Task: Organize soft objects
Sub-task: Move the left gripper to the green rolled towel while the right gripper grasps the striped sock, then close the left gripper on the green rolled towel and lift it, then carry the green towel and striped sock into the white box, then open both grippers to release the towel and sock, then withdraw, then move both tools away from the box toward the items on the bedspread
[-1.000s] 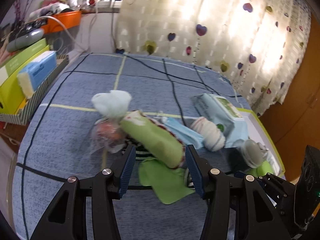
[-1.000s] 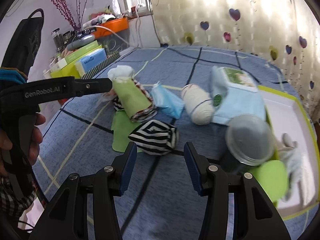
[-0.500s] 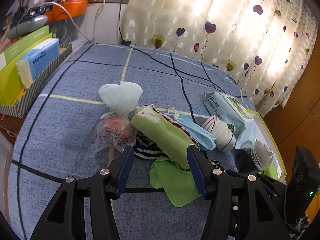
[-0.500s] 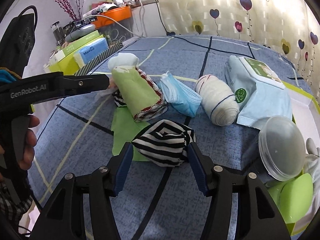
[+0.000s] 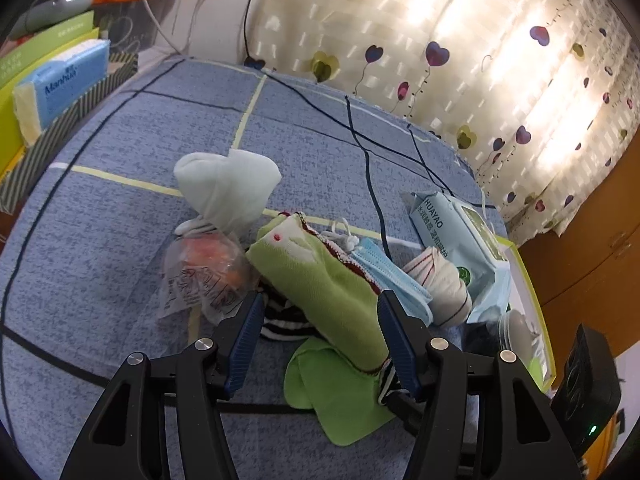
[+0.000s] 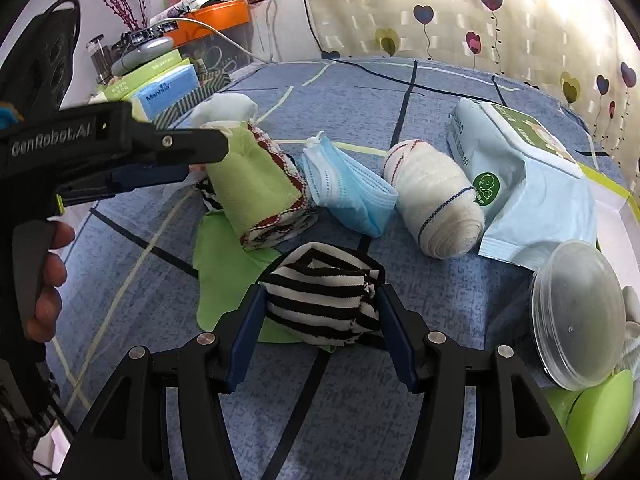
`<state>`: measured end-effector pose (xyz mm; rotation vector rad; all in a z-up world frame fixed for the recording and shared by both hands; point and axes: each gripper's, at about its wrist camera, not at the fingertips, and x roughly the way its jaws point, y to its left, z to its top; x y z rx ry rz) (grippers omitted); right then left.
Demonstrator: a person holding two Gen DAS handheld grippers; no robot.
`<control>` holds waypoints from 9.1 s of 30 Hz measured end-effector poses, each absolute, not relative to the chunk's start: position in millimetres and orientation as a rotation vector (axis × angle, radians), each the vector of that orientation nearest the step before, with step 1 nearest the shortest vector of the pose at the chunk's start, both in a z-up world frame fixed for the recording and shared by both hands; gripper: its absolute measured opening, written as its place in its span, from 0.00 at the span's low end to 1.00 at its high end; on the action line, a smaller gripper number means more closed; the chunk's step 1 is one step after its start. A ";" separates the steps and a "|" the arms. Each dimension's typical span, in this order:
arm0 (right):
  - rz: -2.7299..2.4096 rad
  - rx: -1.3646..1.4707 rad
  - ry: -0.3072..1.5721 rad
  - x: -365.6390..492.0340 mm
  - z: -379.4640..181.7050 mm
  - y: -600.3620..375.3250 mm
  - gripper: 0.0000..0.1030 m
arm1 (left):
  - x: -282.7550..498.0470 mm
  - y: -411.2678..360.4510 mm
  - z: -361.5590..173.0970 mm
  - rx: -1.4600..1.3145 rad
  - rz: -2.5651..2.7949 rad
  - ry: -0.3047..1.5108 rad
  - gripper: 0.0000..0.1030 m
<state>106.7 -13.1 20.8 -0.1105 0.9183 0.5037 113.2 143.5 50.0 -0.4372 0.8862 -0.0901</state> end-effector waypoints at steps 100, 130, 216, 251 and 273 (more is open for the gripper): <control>0.323 -0.013 0.716 49.9 100.7 -108.3 0.21 | 59.4 32.3 132.5 -0.090 -0.278 0.714 0.20; -0.017 0.076 0.731 48.7 106.0 -239.7 0.21 | 122.4 -89.1 134.1 -0.070 -0.602 0.792 0.20; -0.067 0.115 0.836 69.9 45.1 -271.6 0.44 | 169.3 -217.6 81.5 0.036 -0.734 0.957 0.45; -0.107 0.105 0.770 33.2 68.2 -249.2 0.44 | 108.7 -152.2 114.4 0.016 -0.635 0.841 0.48; 0.049 0.103 0.681 15.9 77.4 -190.7 0.45 | 53.3 -64.6 107.9 0.036 -0.422 0.745 0.49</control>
